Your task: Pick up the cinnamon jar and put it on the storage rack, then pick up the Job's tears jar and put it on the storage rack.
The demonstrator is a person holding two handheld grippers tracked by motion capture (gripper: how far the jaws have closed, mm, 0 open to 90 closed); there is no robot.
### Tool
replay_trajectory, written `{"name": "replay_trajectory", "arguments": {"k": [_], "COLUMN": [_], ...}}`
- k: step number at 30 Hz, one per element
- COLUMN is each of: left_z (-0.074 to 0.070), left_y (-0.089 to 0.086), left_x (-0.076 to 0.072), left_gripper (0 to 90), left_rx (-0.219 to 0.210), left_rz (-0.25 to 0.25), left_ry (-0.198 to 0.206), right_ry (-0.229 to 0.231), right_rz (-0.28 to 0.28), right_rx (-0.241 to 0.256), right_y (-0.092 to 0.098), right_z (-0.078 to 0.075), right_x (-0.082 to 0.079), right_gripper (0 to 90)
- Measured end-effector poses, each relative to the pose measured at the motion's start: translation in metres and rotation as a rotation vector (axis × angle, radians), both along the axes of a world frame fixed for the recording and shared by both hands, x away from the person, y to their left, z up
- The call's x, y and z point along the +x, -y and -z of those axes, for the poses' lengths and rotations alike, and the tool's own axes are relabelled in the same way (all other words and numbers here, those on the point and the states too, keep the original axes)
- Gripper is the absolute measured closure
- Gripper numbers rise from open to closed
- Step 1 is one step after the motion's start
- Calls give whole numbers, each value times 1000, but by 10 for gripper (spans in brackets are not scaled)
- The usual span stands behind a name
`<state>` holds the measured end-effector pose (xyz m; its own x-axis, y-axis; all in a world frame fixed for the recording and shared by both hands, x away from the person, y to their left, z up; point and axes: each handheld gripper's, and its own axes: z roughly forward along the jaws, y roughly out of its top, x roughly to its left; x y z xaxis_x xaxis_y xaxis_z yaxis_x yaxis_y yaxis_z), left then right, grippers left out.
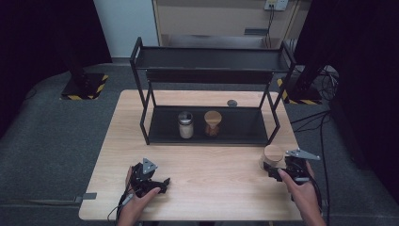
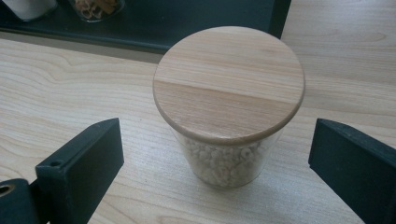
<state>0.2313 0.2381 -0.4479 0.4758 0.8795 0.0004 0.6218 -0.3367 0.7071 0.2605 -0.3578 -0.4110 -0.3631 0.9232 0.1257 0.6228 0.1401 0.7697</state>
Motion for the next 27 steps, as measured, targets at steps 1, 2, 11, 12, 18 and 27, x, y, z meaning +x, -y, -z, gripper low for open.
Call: {"name": "replay_trajectory", "arguments": {"k": [1,2,11,12,18,27], "left_z": [0,0,0,0,0,0], "left_y": [0,0,0,0,0,0], "left_x": [0,0,0,0,0,0], "left_gripper": [0,0,0,0,0,0], "left_rx": [0,0,0,0,0,0], "left_rz": [0,0,0,0,0,0], "left_ry": [0,0,0,0,0,0], "right_ry": [-3,-2,-10,-12,-16,-13], "right_rz": [1,-2,0,2,6,15], "right_rx": [0,-3,-5,-6,-16,-32], "right_y": [-1,-1,-3,-4,-8,-13], "right_z": [0,1,5,5,7,9], "right_x": [0,1,4,4,9,19], "right_gripper": [31,31,33,33,39,74]}}
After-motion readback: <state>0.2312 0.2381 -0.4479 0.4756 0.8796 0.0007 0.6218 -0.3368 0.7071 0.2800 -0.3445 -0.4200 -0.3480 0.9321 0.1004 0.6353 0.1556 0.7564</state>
